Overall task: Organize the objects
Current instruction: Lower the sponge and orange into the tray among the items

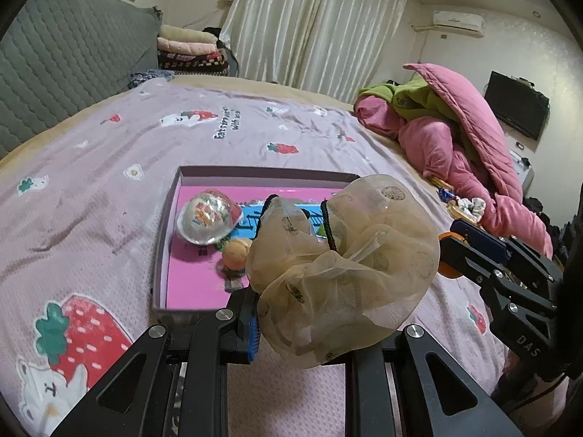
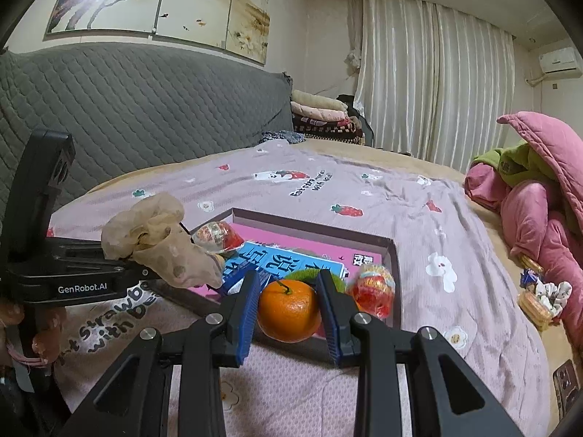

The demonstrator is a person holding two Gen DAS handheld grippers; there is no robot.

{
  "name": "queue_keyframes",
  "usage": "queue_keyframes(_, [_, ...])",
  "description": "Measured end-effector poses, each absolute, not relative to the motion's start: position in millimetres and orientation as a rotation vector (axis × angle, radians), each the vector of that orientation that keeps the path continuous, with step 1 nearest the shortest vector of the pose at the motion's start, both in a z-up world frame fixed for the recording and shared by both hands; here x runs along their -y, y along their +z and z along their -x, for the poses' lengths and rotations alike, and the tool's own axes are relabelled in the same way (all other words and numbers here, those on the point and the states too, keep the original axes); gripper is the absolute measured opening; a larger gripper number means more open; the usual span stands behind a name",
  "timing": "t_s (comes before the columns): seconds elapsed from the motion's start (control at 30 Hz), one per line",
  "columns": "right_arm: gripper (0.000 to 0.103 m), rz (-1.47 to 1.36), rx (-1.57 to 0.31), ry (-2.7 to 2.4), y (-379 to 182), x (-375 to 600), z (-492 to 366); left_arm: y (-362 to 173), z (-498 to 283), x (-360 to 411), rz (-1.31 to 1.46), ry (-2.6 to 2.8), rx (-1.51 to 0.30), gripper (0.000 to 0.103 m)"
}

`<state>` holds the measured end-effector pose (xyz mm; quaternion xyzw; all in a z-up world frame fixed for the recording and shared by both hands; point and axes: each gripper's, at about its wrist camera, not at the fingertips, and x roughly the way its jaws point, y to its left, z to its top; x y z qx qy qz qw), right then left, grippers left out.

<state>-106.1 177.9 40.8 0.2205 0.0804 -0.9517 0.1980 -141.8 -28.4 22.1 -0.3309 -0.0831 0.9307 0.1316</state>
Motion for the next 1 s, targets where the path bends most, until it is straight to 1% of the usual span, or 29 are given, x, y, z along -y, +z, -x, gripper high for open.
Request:
queue_keyframes(0.5, [0.033,-0.604,-0.245,-2.665,42.7,-169.2,141.5,24.3,183.2,51.1,0.983,2.743,0.29,0.021])
queue_keyframes(0.8, [0.033,-0.635,-0.264,-2.652,32.9,-163.5,160.2,18.2,199.4,70.6,1.023,2.767,0.349,0.021])
queue_keyframes(1.0, [0.033,-0.67,-0.269,-2.636,22.8,-160.7,168.2,7.5,203.3,64.8,1.06,2.775,0.306,0.021])
